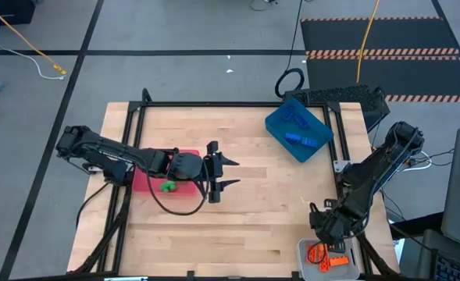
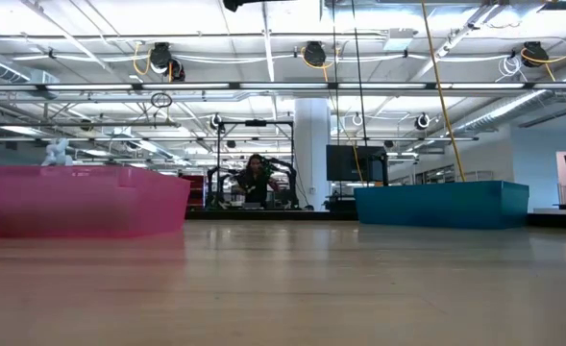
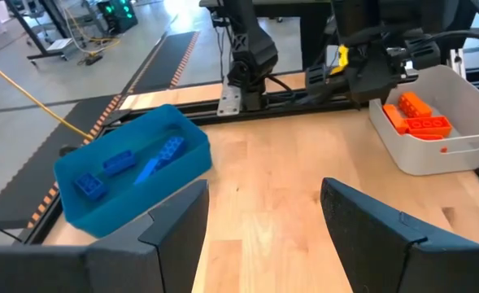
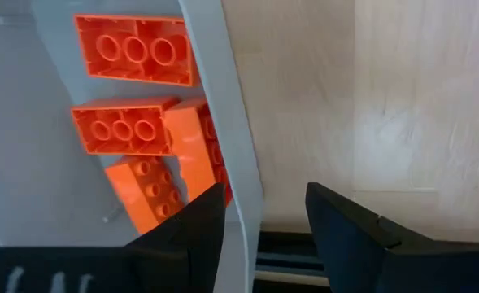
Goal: Sort & place blocks by color
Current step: Adjust the gray bin
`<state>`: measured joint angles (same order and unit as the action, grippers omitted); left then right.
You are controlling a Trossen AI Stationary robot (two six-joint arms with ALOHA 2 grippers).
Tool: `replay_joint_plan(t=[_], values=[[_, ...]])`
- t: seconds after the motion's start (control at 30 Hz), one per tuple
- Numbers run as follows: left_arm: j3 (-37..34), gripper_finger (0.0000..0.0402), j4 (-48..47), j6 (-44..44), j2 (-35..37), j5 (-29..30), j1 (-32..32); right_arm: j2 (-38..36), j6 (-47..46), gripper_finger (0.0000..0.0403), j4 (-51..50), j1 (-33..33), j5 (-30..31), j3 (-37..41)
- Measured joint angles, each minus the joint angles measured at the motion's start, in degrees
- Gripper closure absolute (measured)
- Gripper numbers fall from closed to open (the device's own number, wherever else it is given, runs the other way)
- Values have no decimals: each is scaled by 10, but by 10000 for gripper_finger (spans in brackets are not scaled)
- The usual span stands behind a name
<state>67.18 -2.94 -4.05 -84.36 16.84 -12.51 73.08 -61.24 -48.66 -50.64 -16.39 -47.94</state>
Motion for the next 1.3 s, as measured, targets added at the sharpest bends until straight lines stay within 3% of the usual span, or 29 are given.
replay_joint_plan(t=[0.4,0.6,0.87,1.13,1.3], values=[[0,160,0,0,0,0,0,68,27,236,-3,-19,45,0],[0,160,0,0,0,0,0,93,189,259,-11,-2,77,0],[0,160,1,-2,0,0,0,102,393,391,-15,24,85,0],[0,160,1,-2,0,0,0,102,556,399,-10,49,127,-1],[0,160,1,-2,0,0,0,103,600,400,-5,52,150,-16]])
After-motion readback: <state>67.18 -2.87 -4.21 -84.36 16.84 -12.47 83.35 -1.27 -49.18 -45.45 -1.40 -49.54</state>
